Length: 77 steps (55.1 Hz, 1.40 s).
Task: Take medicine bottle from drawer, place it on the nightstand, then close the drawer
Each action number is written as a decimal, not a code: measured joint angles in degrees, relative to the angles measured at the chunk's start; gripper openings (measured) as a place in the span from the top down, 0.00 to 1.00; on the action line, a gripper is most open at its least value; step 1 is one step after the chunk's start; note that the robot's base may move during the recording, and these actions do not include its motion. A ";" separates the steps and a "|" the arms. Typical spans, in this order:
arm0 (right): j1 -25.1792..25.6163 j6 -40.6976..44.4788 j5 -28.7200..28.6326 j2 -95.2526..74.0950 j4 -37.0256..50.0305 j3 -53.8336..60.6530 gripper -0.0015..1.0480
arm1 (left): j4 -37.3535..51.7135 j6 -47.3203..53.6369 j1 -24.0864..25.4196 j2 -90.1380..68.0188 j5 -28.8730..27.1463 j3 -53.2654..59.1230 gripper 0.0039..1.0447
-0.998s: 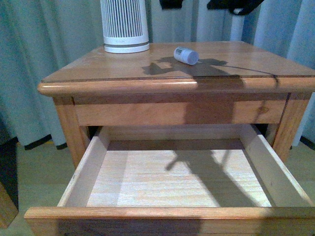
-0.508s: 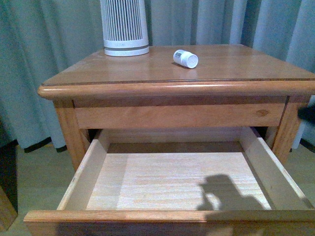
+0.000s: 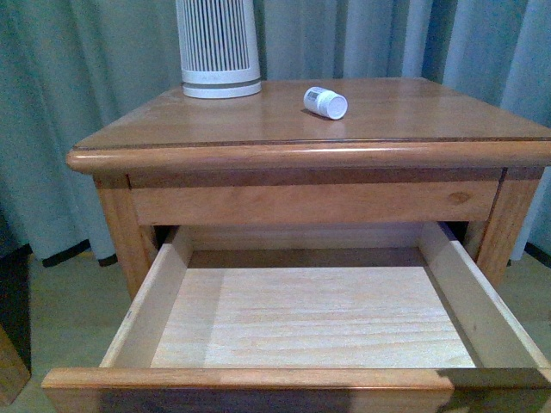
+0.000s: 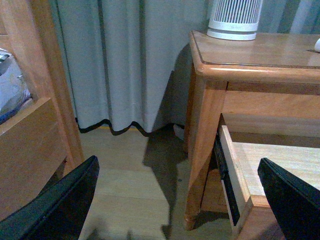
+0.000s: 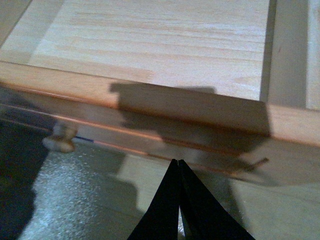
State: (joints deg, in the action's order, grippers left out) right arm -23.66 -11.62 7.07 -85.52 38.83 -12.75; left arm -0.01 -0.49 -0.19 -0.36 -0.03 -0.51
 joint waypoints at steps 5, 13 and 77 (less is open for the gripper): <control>1.55 2.64 -0.74 -8.85 6.71 -2.69 0.97 | 0.00 0.02 0.00 0.00 0.00 0.00 0.06; 4.61 7.67 -1.60 -20.81 12.20 -9.46 0.97 | 0.00 0.02 0.00 0.00 0.02 0.00 0.06; 17.70 23.02 -9.90 -30.56 8.66 -28.72 0.87 | 0.00 0.02 0.00 0.00 0.02 0.00 0.06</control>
State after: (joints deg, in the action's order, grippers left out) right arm -5.96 11.40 -2.83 -116.07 47.48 -41.47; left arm -0.01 -0.47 -0.19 -0.36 -0.01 -0.51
